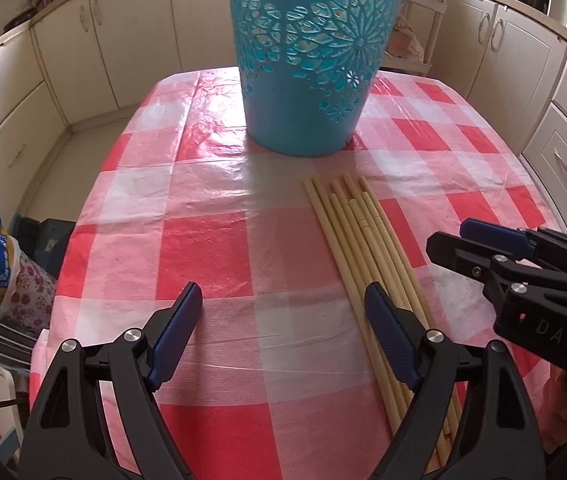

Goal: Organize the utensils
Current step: 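Withdraw the right tool from the bin and return to the sticks, then grasp another wooden stick with the left tool, then lift the stick with the left tool and release it into the blue bin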

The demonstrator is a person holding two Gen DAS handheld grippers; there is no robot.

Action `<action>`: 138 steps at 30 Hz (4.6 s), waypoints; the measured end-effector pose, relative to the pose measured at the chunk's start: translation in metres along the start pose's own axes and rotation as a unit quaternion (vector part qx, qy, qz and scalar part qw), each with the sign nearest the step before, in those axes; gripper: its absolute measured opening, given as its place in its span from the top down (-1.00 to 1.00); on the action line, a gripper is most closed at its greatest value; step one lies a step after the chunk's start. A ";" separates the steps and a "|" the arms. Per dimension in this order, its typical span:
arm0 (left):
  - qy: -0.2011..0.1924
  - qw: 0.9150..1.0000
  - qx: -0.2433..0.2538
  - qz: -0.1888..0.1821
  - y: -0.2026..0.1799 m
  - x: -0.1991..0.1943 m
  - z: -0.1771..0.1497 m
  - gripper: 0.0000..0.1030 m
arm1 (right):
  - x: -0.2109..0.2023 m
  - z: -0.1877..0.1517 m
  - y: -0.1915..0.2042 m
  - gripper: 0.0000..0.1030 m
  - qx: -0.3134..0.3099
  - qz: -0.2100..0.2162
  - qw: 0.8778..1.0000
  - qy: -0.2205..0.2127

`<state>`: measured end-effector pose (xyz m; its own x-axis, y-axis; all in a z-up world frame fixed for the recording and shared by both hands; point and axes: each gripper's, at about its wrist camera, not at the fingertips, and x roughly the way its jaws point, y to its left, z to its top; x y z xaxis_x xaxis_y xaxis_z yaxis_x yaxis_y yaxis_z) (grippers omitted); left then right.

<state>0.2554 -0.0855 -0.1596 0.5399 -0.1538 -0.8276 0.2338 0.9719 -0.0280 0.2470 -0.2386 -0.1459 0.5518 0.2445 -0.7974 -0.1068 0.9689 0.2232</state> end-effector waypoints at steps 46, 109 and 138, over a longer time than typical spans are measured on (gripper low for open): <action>0.010 0.999 0.045 0.017 0.008 0.017 0.023 -0.39 | 0.019 0.007 0.017 0.80 -0.107 -0.038 0.992 0.049; -0.387 0.904 -0.086 -0.164 0.056 -0.154 0.186 0.91 | -0.126 0.172 0.036 0.90 0.070 0.092 0.930 -0.349; -0.340 0.929 -0.098 -0.105 0.051 -0.060 0.199 0.86 | -0.038 0.184 0.012 0.62 0.083 0.027 0.952 -0.293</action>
<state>0.3959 -0.0617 0.0004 0.9007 -0.3564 -0.2486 0.2762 0.9112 -0.3056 0.3768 -0.2430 -0.0098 0.9208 0.1840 -0.3438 -0.0427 0.9239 0.3802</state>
